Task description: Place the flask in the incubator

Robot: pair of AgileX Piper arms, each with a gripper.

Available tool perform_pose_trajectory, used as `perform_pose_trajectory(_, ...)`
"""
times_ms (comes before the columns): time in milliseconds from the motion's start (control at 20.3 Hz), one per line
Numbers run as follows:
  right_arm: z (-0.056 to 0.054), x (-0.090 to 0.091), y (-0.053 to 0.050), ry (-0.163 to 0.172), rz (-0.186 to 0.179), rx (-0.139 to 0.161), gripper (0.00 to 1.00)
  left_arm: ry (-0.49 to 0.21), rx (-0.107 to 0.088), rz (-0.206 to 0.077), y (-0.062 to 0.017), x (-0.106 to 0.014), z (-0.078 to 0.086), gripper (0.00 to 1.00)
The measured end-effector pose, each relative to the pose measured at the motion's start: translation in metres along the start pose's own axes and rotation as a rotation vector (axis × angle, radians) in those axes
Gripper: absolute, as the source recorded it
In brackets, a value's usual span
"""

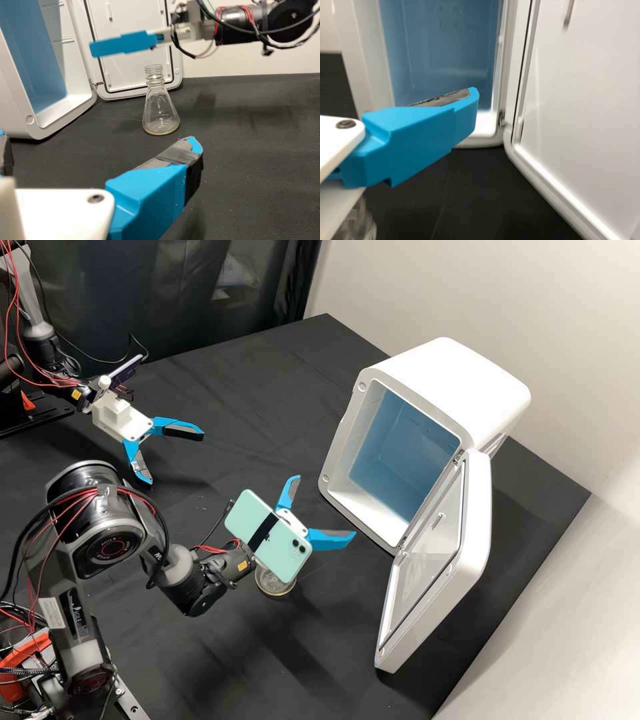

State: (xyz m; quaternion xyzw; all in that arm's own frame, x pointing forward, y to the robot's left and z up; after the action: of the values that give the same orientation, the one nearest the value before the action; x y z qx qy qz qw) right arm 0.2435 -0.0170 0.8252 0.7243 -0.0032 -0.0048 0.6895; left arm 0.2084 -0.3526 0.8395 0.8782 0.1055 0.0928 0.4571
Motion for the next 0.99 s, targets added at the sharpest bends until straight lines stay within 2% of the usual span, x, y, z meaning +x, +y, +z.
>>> perform_pose_trajectory(148, 0.007, -0.012, -0.007, -0.037, -0.036, 0.005, 1.0, 0.0, 0.0, 0.0, 0.0, 0.0, 0.0, 1.0)
perform_pose_trajectory(345, 0.011, -0.024, -0.019, -0.055, -0.099, 0.001, 1.0, -0.001, 0.002, 0.009, 0.0019, -0.001, 0.0, 1.0)
perform_pose_trajectory(493, 0.019, -0.025, -0.033, -0.094, -0.162, -0.017, 1.0, -0.001, 0.002, 0.009, 0.002, -0.001, 0.0, 1.0)
perform_pose_trajectory(592, 0.027, -0.021, -0.044, -0.133, -0.199, -0.022, 1.0, -0.001, 0.002, 0.009, 0.002, -0.001, 0.0, 1.0)
perform_pose_trajectory(641, 0.03, -0.018, -0.049, -0.148, -0.205, -0.03, 1.0, -0.001, 0.002, 0.009, 0.002, -0.001, 0.0, 1.0)
perform_pose_trajectory(740, 0.036, -0.008, -0.053, -0.164, -0.187, -0.034, 1.0, -0.001, 0.002, 0.009, 0.002, -0.001, 0.0, 1.0)
perform_pose_trajectory(789, 0.039, -0.004, -0.055, -0.178, -0.188, -0.044, 1.0, -0.001, 0.002, 0.007, 0.0016, -0.001, 0.0, 1.0)
perform_pose_trajectory(888, 0.045, 0.002, -0.06, -0.207, -0.19, -0.036, 1.0, 0.0, 0.001, 0.004, 0.0007, -0.002, 0.001, 1.0)
perform_pose_trajectory(986, 0.05, 0.006, -0.066, -0.228, -0.202, -0.045, 1.0, 0.0, 0.0, 0.0, 0.0, -0.003, 0.001, 1.0)
